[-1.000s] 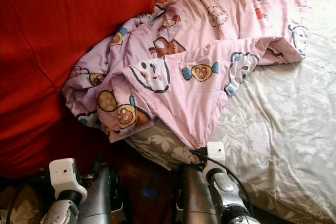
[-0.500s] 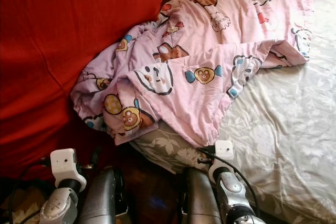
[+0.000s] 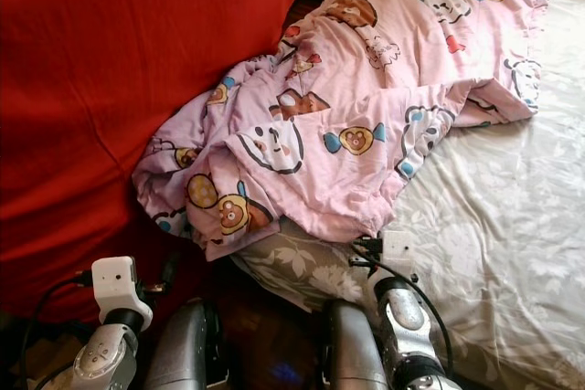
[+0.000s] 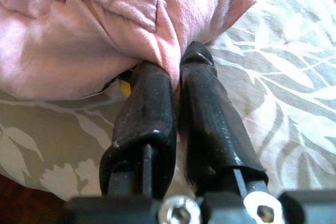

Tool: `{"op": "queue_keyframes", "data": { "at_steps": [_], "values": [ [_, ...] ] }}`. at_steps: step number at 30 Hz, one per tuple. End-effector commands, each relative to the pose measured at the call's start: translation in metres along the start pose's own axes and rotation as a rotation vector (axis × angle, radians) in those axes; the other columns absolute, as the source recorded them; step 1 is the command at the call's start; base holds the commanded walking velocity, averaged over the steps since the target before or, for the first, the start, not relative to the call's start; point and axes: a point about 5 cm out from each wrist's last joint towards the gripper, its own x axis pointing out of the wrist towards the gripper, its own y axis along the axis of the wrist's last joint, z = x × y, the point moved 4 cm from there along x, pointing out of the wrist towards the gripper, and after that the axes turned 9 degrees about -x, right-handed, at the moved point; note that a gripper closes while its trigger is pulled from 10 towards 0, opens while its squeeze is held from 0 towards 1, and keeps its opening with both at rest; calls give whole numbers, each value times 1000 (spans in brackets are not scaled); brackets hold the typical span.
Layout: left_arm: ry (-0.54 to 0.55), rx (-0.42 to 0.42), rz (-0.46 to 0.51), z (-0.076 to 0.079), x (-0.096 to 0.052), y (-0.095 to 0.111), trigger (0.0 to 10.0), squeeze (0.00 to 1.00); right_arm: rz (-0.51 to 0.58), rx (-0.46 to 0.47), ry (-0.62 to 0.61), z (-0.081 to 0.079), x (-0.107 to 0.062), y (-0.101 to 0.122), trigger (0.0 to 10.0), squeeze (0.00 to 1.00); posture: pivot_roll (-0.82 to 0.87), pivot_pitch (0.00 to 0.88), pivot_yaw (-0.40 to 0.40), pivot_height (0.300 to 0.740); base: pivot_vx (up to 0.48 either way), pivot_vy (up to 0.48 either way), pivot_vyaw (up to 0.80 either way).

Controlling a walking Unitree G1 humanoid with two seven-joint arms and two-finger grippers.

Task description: Clean up the room

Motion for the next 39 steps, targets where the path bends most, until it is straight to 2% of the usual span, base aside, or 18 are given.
{"op": "queue_keyframes", "data": {
  "at_steps": [1,10,18,25,30,39],
  "values": [
    [22,13,-40,-10,-6,-11,10000,0,6,8,-6,0,-2,-1,10000,0,-58,190,19,620,0,0,0],
    [83,6,-92,-28,-13,-27,10000,0,98,17,-3,-8,0,20,10000,0,-56,201,27,685,0,0,0],
    [113,-7,-136,-38,-19,-41,10000,0,121,7,4,-11,-3,25,10000,0,-54,177,23,730,0,0,0],
    [168,-23,-216,-51,-29,-64,10000,0,131,13,-1,-11,-4,28,10000,0,-53,192,19,730,0,0,0],
    [185,-20,-263,-54,-33,-76,10000,0,130,11,-1,-11,-3,30,10000,0,-51,197,17,730,0,0,0],
    [209,-2,-383,-63,-44,-103,10000,0,126,-1,-27,-2,-2,32,10000,0,-60,197,22,740,0,0,0]
  ]
}}
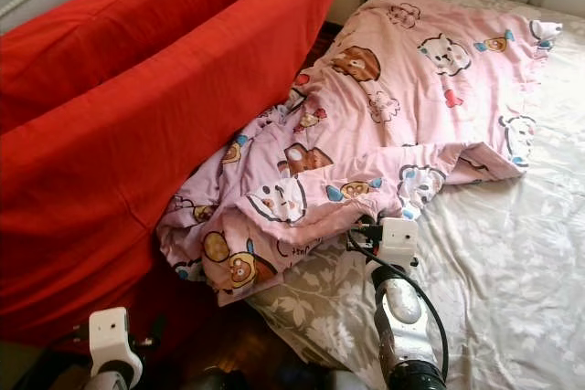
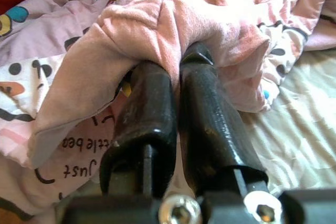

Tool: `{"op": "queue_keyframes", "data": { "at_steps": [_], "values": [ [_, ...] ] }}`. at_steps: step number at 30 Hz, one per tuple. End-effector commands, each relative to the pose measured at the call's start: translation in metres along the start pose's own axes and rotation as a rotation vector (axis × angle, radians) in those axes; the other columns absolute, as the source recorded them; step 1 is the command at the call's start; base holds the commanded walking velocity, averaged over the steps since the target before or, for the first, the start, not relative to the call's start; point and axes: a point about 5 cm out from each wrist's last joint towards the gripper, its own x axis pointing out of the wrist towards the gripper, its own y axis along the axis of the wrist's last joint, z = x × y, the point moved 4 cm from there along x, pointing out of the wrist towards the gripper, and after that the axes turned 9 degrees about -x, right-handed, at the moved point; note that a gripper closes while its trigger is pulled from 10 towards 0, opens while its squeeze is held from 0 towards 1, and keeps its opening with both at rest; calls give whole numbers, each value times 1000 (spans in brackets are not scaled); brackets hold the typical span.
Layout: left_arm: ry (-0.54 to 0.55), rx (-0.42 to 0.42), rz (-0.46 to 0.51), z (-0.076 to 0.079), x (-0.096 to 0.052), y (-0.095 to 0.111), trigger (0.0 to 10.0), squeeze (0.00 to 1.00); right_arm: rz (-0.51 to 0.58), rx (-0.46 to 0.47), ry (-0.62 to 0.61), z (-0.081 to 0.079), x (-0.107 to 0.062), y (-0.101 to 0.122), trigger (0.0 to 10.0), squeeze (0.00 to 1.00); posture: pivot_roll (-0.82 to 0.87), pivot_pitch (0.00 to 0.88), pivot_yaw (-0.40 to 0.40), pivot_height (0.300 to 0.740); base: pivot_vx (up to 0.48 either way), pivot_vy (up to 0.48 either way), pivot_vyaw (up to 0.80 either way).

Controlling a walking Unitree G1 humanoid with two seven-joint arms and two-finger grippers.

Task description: Clean up the room

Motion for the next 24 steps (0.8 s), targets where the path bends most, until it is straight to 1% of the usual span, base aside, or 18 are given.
{"op": "queue_keyframes", "data": {
  "at_steps": [1,2,6,7,8,10,11,16,19,24],
  "values": [
    [35,10,-47,-14,-6,-12,10000,0,-24,2,-9,2,-3,-6,10000,0,-58,193,22,740,0,0,0],
    [43,12,-65,-15,-6,-17,10000,0,-24,4,-12,2,-3,-7,10000,0,-59,186,24,740,0,0,0],
    [56,9,-90,-18,-7,-22,10000,0,-31,9,-15,3,-3,-8,10000,0,-60,198,25,740,0,0,0],
    [59,10,-106,-19,-8,-26,10000,0,-39,-3,-1,0,-2,-9,10000,0,-61,194,26,740,0,0,0],
    [66,2,-120,-21,-8,-29,10000,0,-33,16,-14,1,-2,-9,10000,0,-58,187,29,740,0,0,0],
    [63,4,-131,-21,-8,-31,10000,0,-30,24,-20,1,-2,-8,10000,0,-58,199,29,740,0,0,0],
    [65,5,-143,-22,-9,-34,10000,0,-30,17,-16,1,-2,-8,10000,0,-55,187,30,740,0,0,0],
    [67,-1,-157,-23,-9,-36,10000,0,-38,13,-13,-1,-1,-10,10000,0,-53,193,31,740,0,0,0],
    [76,-9,-201,-27,-11,-43,10000,0,-39,4,-11,-1,-1,-9,10000,0,-57,187,35,740,0,0,0],
    [86,-13,-230,-28,-12,-48,10000,0,-32,-2,-26,2,-1,-8,10000,0,-56,188,35,740,0,0,0]
  ]
}}
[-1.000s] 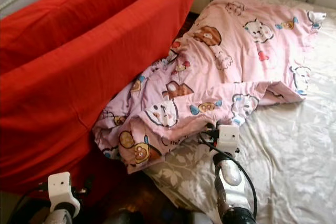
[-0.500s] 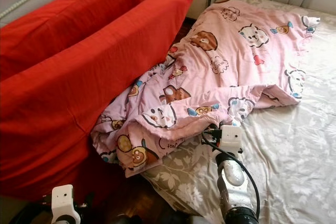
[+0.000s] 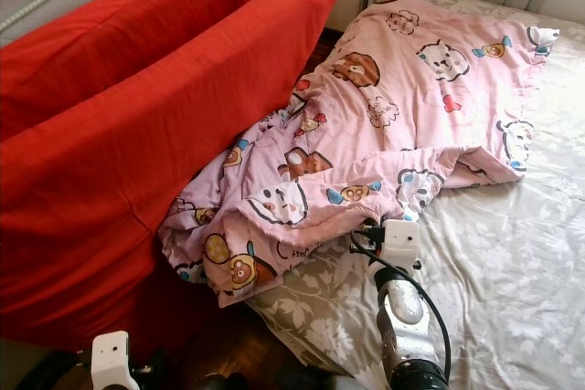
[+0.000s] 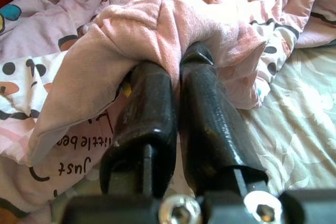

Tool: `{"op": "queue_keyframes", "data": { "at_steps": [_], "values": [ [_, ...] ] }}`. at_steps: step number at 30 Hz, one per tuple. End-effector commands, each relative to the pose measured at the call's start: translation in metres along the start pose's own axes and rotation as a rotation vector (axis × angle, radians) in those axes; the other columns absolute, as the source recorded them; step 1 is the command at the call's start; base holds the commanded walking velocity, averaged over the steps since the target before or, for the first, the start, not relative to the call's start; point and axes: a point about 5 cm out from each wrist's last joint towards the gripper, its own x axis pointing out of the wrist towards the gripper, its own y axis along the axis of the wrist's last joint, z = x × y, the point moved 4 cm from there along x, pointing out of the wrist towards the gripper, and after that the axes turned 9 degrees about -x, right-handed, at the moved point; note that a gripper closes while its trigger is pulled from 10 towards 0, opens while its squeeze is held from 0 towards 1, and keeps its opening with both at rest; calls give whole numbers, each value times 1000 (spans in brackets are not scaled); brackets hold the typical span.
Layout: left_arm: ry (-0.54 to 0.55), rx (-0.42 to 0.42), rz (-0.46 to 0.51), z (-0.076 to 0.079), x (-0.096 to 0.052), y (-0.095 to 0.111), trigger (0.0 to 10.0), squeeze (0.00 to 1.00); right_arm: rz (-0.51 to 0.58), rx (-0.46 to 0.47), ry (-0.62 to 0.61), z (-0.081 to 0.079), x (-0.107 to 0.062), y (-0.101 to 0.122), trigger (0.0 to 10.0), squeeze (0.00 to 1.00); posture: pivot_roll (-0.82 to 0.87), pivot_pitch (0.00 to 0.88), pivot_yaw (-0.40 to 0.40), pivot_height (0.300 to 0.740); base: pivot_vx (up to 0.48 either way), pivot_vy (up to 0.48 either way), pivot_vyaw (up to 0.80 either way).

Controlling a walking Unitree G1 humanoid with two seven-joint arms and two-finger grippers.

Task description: Clean up the room

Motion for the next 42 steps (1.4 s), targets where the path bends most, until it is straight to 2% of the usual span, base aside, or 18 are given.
{"op": "queue_keyframes", "data": {
  "at_steps": [1,4,13,42],
  "values": [
    [38,-6,-58,-12,-6,-15,10000,0,-10,-2,-12,2,-1,-4,10000,0,-55,187,35,740,0,0,0],
    [38,3,-73,-13,-6,-18,10000,0,-5,0,-22,3,-1,-3,10000,0,-48,202,34,740,0,0,0],
    [50,4,-119,-22,-15,-35,10000,0,7,-27,-46,5,-3,-3,10000,0,-49,150,24,740,0,0,0],
    [80,-9,-171,-32,-18,-43,10000,0,20,-39,-95,14,1,4,10000,0,-53,190,28,740,0,0,0]
  ]
}}
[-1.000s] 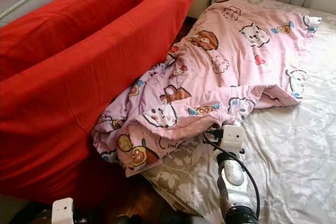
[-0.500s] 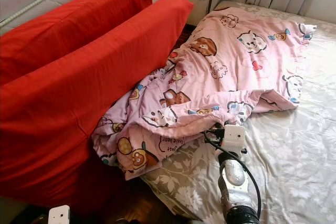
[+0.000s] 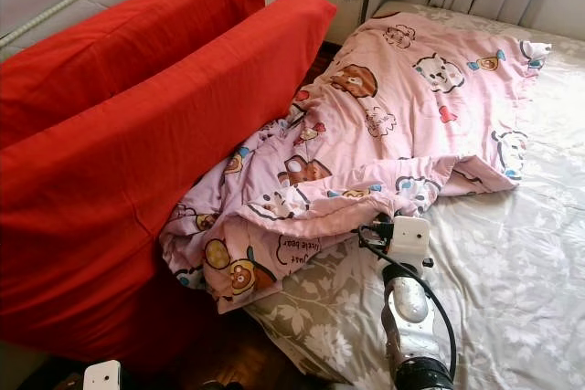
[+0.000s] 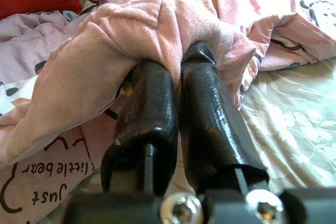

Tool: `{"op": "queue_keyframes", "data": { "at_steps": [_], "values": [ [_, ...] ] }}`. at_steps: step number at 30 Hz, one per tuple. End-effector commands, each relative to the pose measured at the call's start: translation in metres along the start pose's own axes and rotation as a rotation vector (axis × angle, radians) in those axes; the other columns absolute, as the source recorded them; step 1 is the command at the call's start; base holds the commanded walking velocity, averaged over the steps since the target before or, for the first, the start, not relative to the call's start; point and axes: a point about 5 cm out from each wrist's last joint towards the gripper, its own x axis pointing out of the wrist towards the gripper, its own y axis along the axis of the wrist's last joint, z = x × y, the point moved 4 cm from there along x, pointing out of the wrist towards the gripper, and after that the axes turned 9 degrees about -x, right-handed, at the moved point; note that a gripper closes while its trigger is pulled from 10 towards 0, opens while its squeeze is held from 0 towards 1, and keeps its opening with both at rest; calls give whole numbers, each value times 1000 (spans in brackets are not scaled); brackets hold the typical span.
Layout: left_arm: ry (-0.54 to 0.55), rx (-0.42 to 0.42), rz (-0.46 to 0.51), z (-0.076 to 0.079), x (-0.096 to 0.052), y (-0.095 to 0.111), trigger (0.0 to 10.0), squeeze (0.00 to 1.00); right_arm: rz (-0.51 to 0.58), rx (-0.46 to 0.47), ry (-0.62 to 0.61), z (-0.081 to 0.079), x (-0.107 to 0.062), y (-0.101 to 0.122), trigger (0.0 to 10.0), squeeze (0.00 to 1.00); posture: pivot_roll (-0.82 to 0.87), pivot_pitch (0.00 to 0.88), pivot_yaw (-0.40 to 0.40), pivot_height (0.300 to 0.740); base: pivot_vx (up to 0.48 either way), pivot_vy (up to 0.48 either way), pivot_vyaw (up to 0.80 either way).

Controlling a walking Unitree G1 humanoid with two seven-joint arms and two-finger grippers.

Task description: Clean up the room

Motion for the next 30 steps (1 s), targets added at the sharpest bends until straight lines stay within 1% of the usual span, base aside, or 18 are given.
{"op": "queue_keyframes", "data": {
  "at_steps": [1,8,9,13,23,25,27,30],
  "values": [
    [23,7,-37,-10,-4,-10,10000,0,-7,-3,0,0,0,-2,10000,0,-53,190,28,740,0,0,0],
    [32,5,-38,-14,-3,-6,10000,0,-6,3,-7,-2,0,-1,10000,0,-51,184,38,740,0,0,0],
    [28,7,-29,-13,-2,-4,10000,0,-6,3,-6,-3,0,0,10000,0,-49,198,38,740,-240,0,0],
    [22,9,-11,-10,-2,-2,10000,0,-7,4,-12,-2,0,-1,10000,0,-48,189,41,740,-243,0,0],
    [21,9,-16,-9,-2,-3,10000,0,-8,-7,-9,-2,0,-1,10000,0,-50,182,39,740,-259,0,0],
    [16,13,-18,-9,-2,-3,10000,0,-6,-9,-4,-3,1,0,10000,0,-50,193,37,740,-266,0,0],
    [18,11,-18,-9,-2,-3,10000,0,-6,-10,-4,-3,1,0,10000,0,-51,183,37,740,-262,0,0],
    [22,9,-25,-9,-3,-6,10000,0,-6,-11,-14,-1,1,0,10000,0,-50,186,32,740,-264,0,0]
  ]
}}
